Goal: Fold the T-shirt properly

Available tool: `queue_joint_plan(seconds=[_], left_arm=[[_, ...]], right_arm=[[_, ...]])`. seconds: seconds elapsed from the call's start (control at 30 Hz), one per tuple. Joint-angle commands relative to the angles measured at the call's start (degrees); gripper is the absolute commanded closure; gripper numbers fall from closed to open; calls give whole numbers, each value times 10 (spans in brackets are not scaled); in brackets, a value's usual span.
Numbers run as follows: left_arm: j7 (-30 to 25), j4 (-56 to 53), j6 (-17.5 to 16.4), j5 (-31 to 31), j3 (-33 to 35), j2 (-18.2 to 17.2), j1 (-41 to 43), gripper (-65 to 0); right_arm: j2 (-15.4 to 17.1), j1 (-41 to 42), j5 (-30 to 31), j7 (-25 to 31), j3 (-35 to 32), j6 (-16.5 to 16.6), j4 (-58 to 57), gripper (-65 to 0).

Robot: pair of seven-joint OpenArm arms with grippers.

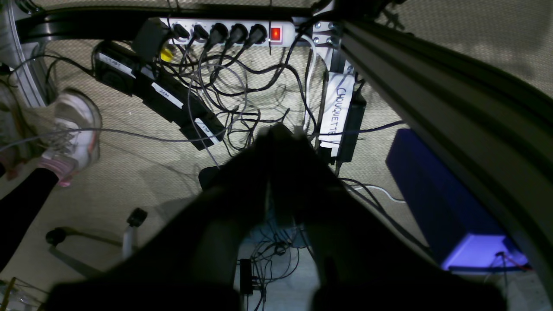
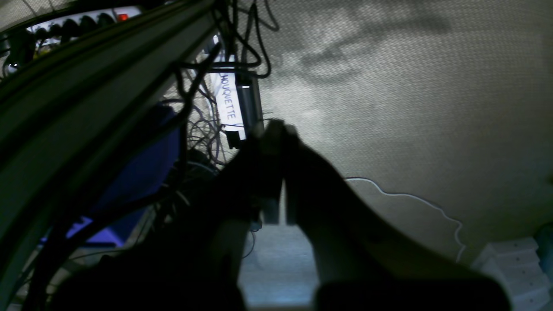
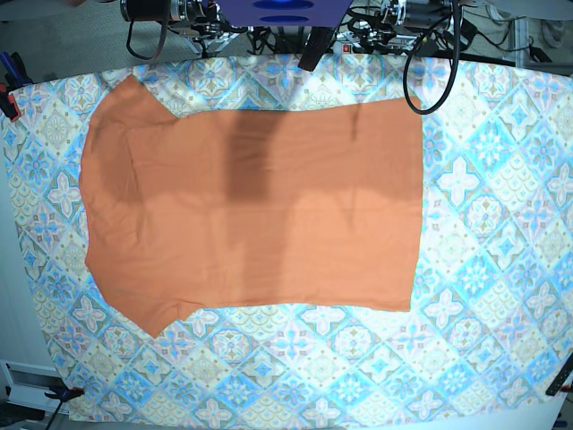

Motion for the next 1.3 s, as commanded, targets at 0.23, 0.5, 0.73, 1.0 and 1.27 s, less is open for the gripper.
queue_joint_plan(seconds=[0.23, 0.5, 0.73, 1.0, 1.27], left_arm=[[-1, 0, 1, 3, 2, 1, -2, 0], [-1, 0, 1, 3, 2, 2, -2, 0], [-1, 0, 1, 3, 2, 2, -2, 0], [-3, 0, 1, 4, 3, -12, 13, 0], [-7, 1, 0, 3, 3, -38, 55, 0]], right_arm=[[-1, -1, 1, 4, 1, -1, -1, -1], [-1, -1, 1, 1, 1, -1, -1, 0], [7, -2, 2, 1, 1, -1, -2, -2], [22, -23, 3, 4, 3, -2, -4, 0], [41, -77, 2, 47, 69, -2, -4, 0]])
